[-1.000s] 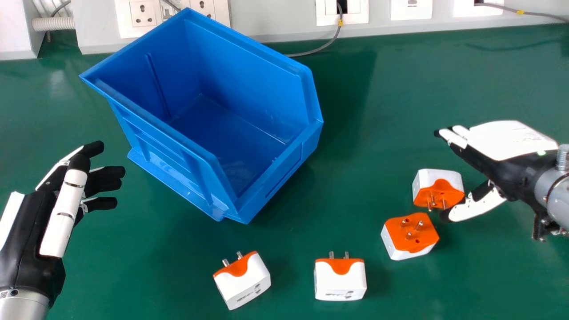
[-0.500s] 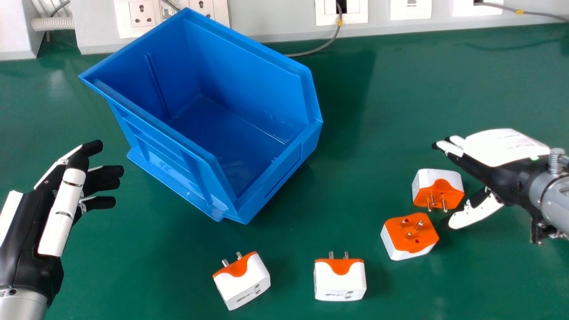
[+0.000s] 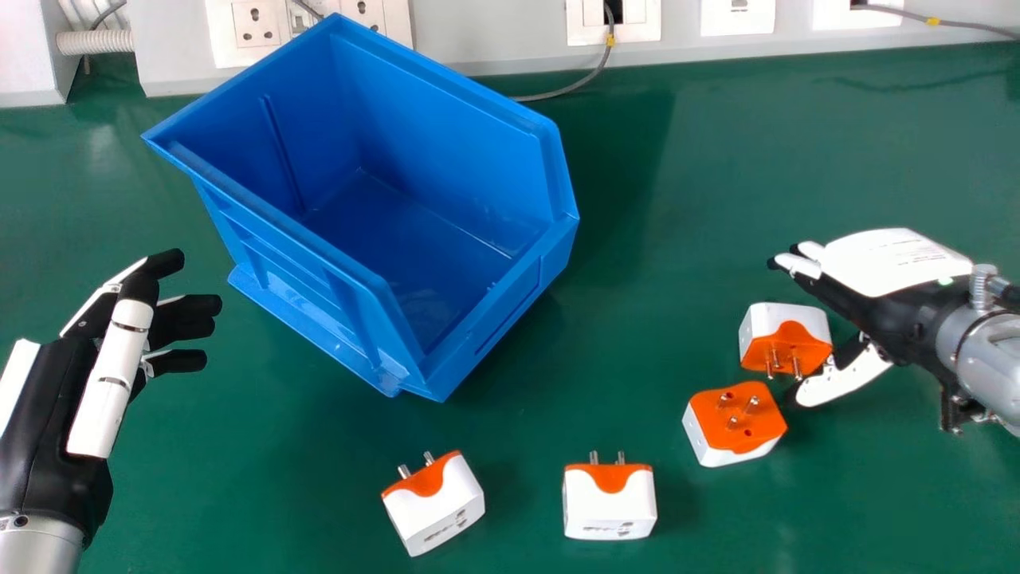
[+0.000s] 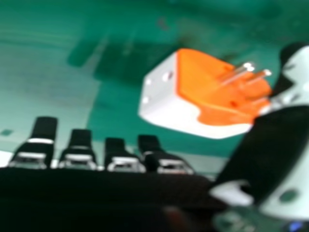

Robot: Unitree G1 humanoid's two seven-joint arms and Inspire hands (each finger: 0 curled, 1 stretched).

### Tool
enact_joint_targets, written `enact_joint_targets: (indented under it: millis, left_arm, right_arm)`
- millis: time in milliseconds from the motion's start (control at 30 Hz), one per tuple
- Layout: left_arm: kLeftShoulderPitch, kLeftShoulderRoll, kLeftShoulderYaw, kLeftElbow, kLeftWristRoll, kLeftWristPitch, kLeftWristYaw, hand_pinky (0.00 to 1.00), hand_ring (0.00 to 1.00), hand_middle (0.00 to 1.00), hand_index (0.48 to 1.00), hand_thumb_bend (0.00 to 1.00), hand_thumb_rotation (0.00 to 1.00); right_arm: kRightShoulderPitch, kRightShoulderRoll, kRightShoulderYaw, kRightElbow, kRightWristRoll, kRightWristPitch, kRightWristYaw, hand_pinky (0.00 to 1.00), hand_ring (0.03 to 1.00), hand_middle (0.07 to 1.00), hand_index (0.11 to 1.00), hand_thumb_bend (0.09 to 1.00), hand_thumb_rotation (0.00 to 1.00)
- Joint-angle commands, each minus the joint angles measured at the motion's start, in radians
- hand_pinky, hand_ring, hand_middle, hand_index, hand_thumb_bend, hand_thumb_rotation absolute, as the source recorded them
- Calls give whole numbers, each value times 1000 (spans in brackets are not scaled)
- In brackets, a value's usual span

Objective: Pick all objects and put in blue box

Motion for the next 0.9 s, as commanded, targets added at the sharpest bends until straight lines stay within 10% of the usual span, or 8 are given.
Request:
enact_joint_targets:
  millis: [0,867]
  left_arm:
    - [3,20,19,-24,-9,-6,-3,677,735,721,837,452,960]
    - [24,32,35,-53,-22,5,-12,687,743,726,846,439,966]
  right_arm:
    - [-34,-2,1,6,-6,4,-22,883,961,990,945,503,439]
    - [-42,32,28,66,-24,52,-29,882,966,990,939,482,398]
